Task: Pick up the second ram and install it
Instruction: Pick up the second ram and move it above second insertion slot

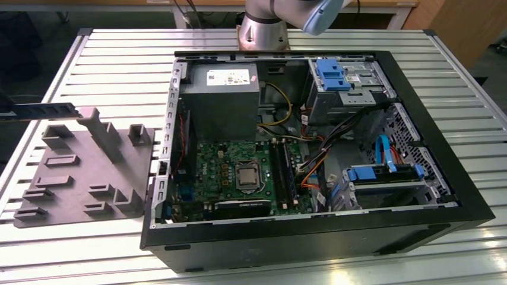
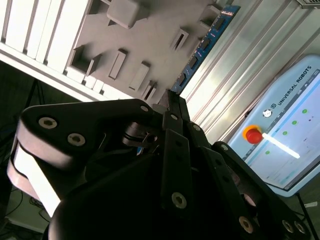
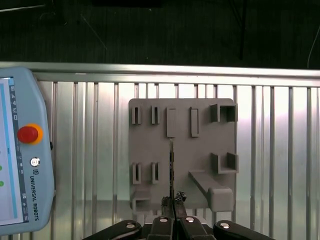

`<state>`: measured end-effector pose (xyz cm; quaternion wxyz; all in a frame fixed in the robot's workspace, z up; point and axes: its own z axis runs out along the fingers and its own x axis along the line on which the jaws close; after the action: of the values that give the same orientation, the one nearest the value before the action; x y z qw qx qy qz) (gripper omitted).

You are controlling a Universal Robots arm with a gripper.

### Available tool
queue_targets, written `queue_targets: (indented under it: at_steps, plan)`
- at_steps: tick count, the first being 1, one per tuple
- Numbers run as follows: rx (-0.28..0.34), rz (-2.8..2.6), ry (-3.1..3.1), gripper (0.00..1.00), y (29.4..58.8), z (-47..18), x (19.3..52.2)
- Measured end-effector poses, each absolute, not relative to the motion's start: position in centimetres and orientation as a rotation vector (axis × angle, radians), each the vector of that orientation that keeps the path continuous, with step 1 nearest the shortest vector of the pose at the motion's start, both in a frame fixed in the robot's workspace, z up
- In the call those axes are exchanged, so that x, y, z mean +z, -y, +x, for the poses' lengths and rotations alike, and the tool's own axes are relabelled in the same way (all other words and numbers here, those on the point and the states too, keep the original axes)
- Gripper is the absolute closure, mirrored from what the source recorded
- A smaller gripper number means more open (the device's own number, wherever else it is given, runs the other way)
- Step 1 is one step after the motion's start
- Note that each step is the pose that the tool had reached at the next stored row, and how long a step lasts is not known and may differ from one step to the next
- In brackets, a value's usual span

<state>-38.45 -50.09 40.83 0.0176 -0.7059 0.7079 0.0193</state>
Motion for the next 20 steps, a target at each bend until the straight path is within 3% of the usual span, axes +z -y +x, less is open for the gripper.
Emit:
queue_targets:
  at_steps: [20]
  plan:
    - [0.06,-2.193,-2.199,0.88,50.1,-37.2,40.8]
